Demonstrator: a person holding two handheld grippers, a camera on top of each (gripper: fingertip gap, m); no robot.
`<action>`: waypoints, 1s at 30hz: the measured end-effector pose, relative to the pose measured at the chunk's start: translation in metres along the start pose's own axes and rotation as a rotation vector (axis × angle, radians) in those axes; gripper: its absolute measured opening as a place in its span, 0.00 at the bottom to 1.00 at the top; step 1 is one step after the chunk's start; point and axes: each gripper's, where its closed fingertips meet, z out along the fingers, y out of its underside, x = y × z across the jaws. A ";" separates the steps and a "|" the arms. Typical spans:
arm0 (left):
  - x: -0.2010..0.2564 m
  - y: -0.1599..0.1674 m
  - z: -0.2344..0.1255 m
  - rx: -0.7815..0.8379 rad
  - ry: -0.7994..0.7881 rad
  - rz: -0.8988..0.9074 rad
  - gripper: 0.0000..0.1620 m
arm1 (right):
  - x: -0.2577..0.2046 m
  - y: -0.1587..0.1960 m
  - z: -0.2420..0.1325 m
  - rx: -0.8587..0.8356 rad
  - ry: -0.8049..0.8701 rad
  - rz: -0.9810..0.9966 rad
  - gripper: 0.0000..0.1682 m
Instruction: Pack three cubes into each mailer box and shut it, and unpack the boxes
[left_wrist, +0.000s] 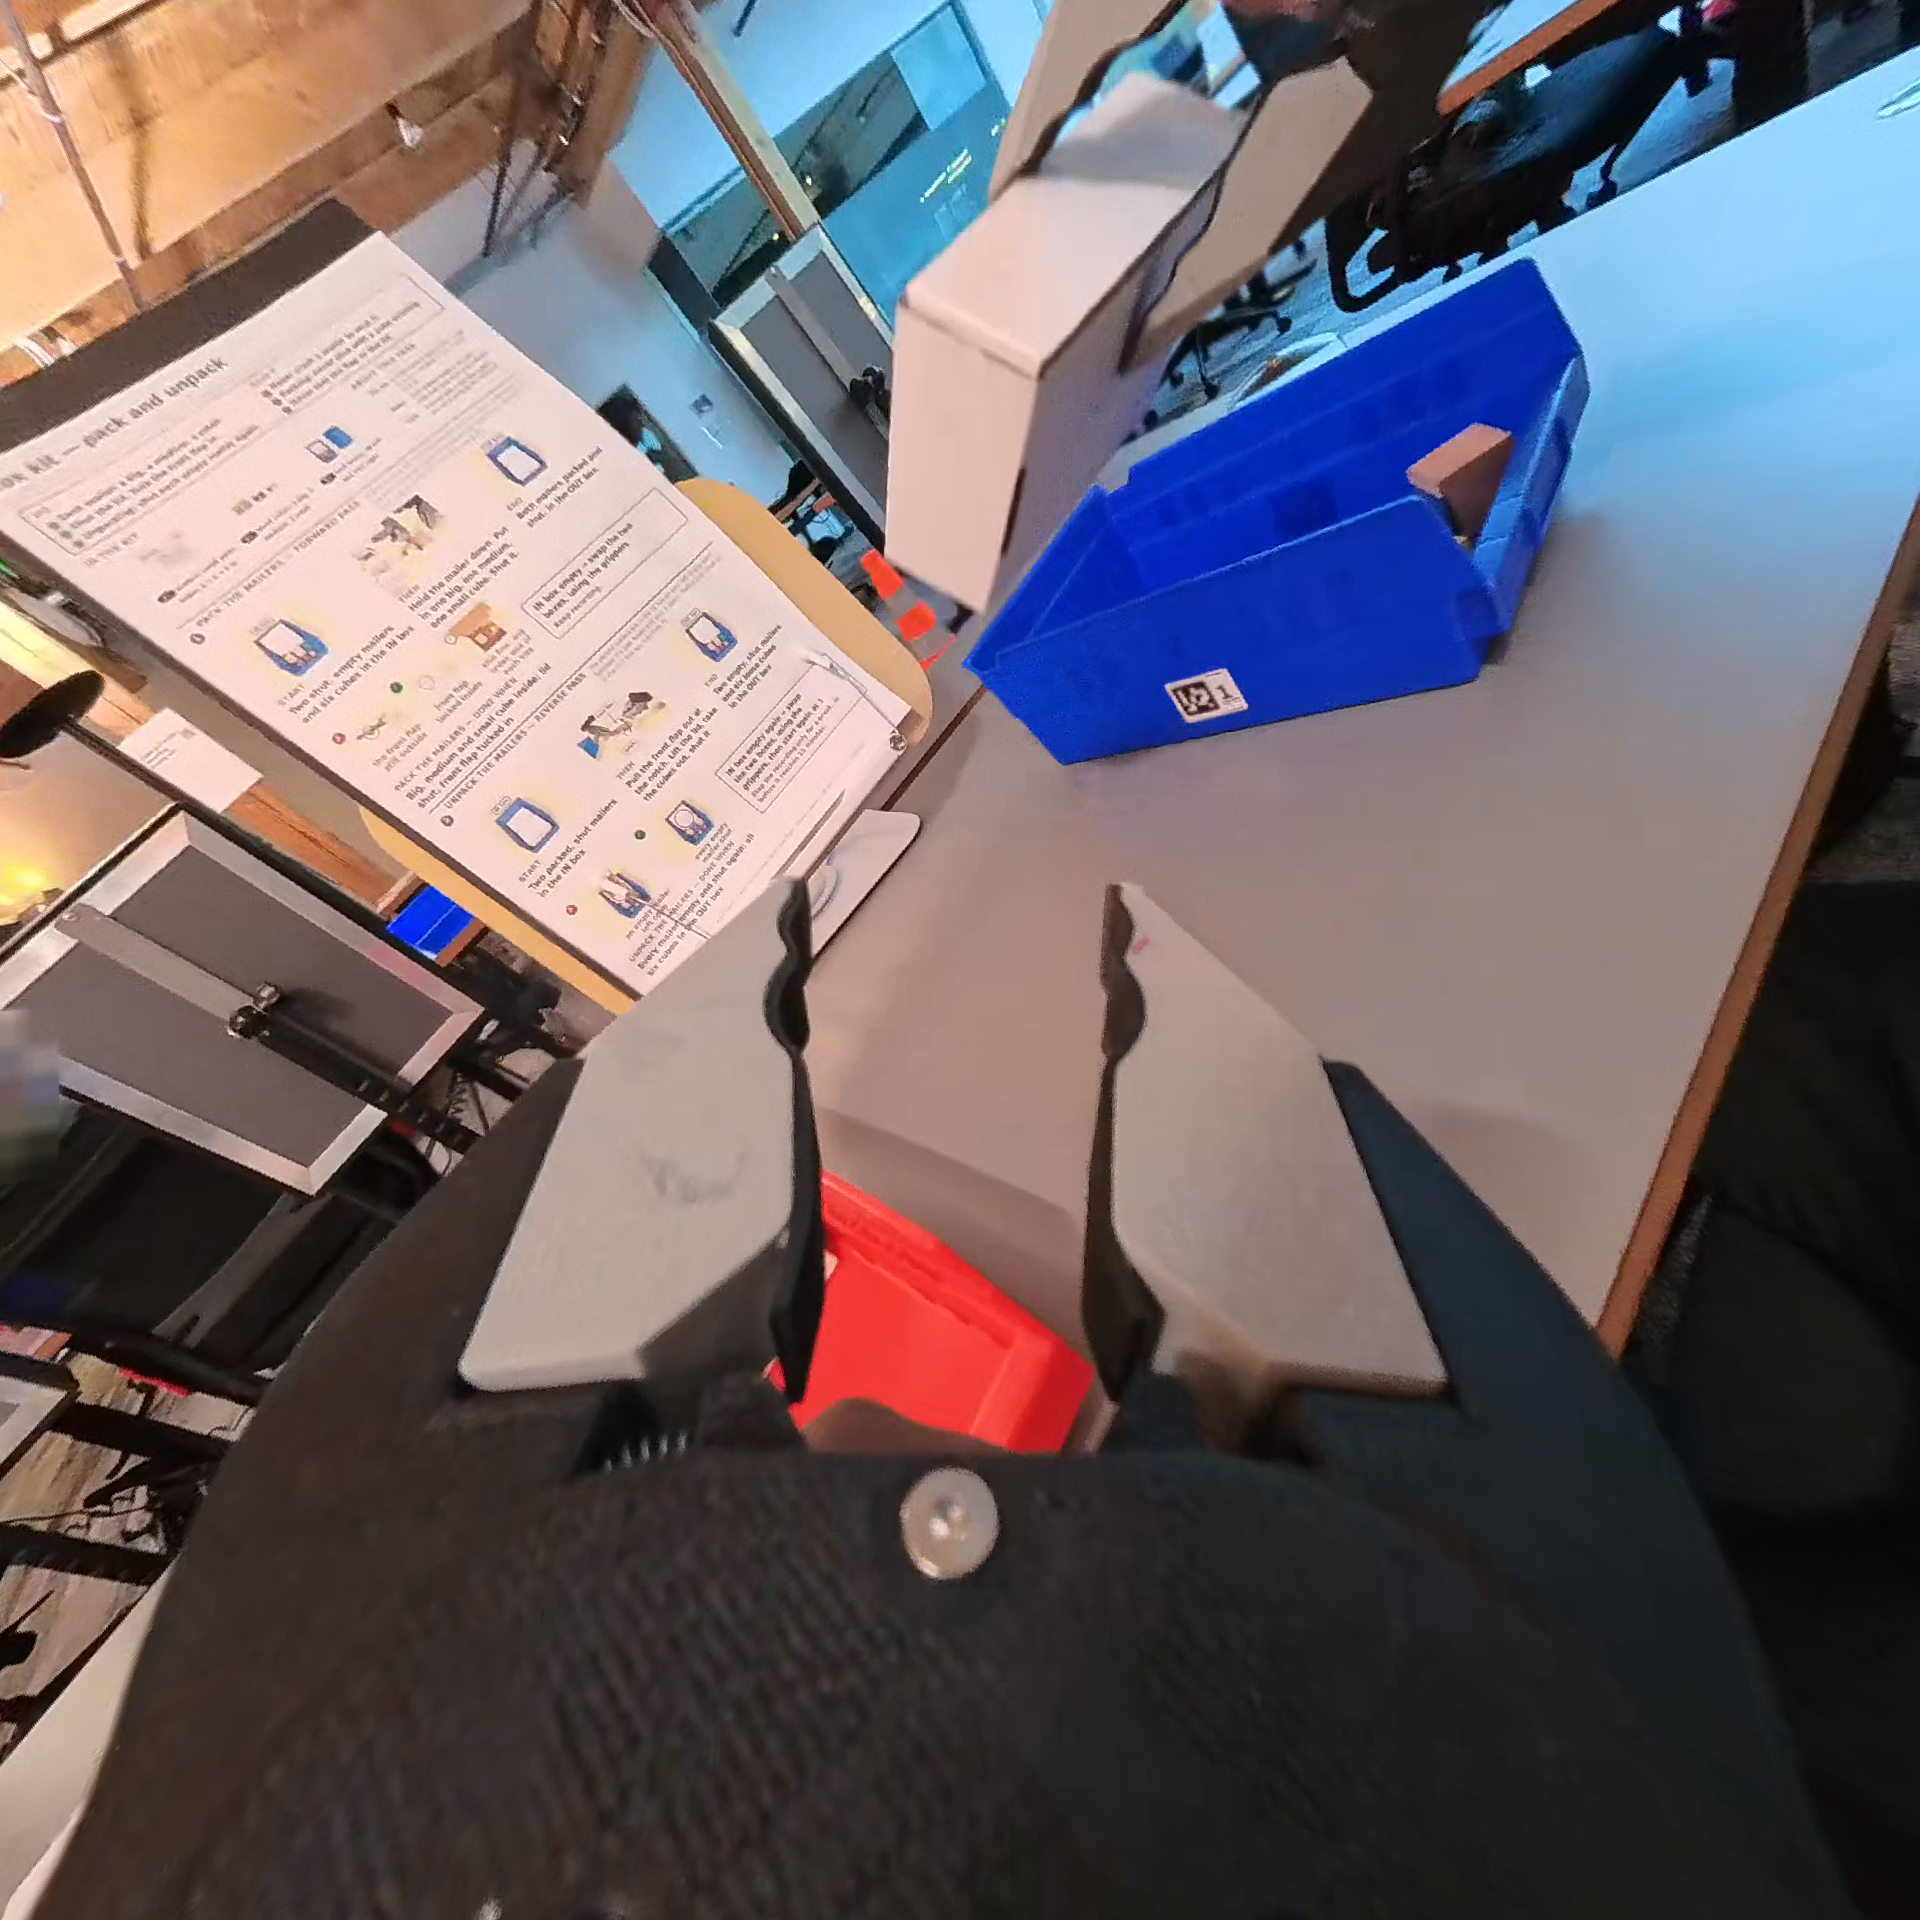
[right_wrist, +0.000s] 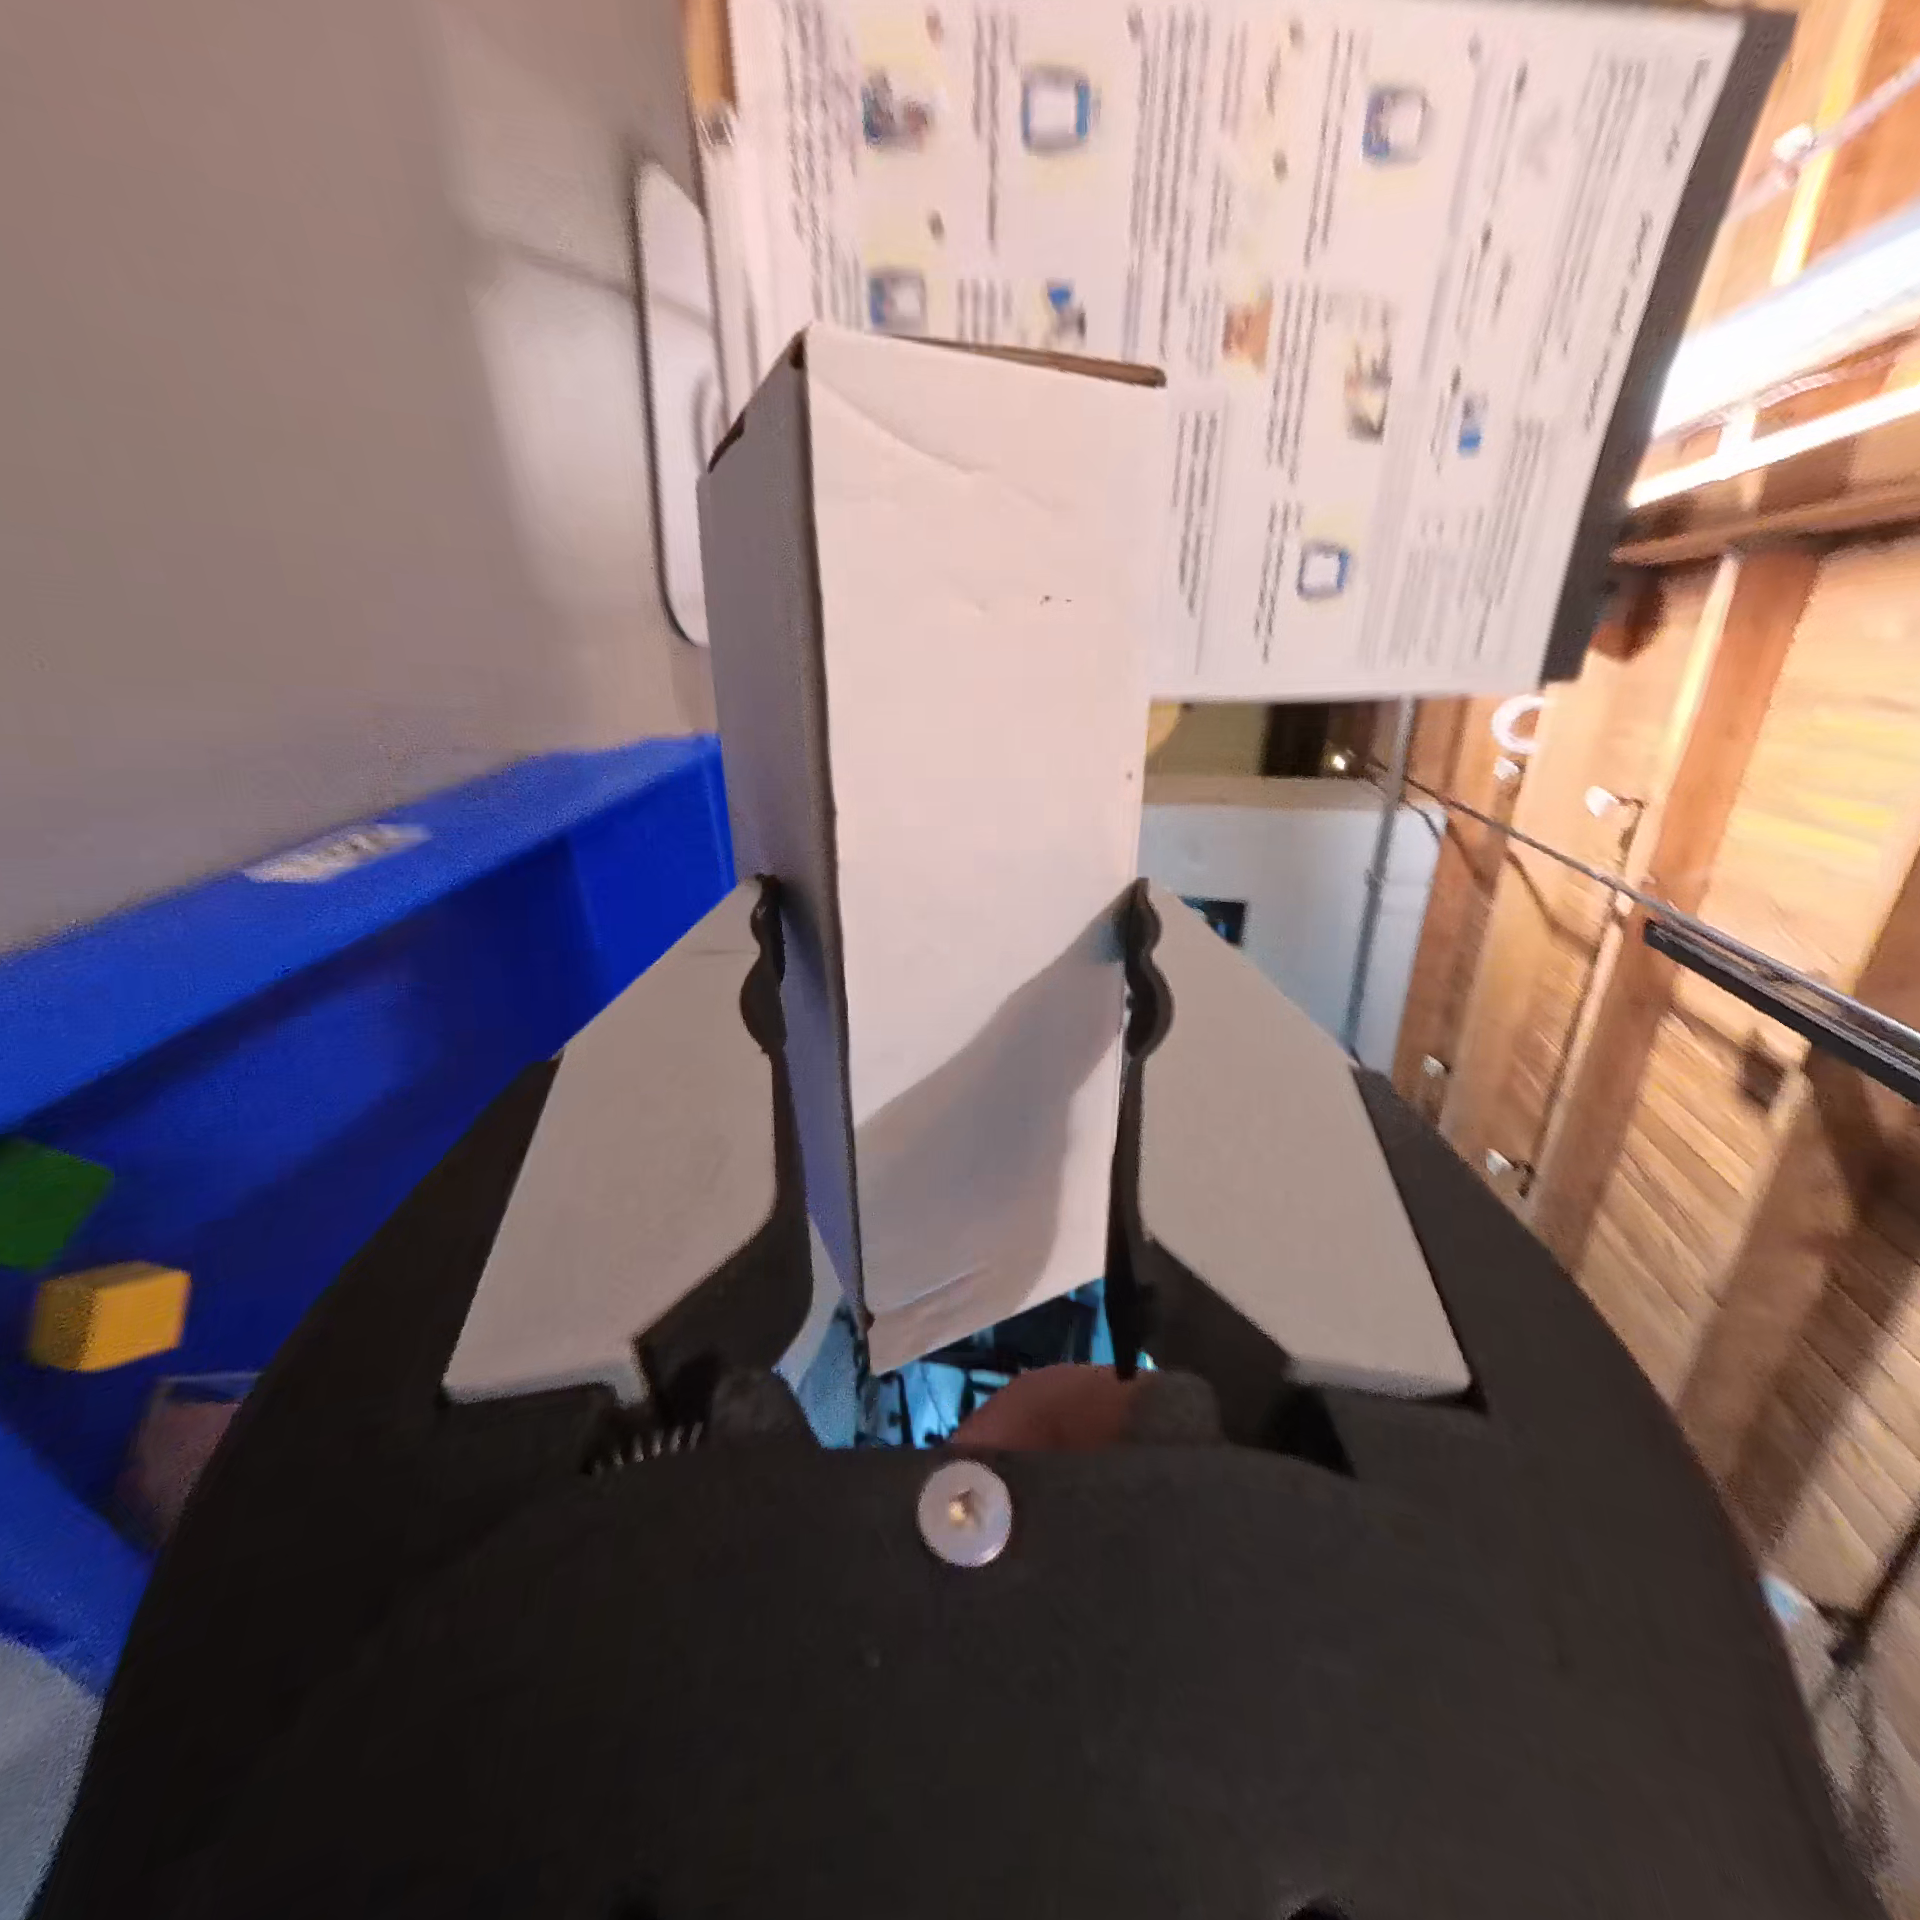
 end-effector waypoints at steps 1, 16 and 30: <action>0.001 0.001 0.002 -0.008 -0.003 0.007 0.33 | 0.000 0.016 0.002 -0.023 0.029 -0.005 0.38; -0.001 0.025 0.019 -0.096 -0.005 0.005 0.33 | -0.086 0.127 0.104 -0.140 0.074 -0.212 0.39; -0.010 0.048 0.021 -0.138 0.021 -0.092 0.33 | -0.158 0.169 0.081 -0.264 -0.535 0.092 0.42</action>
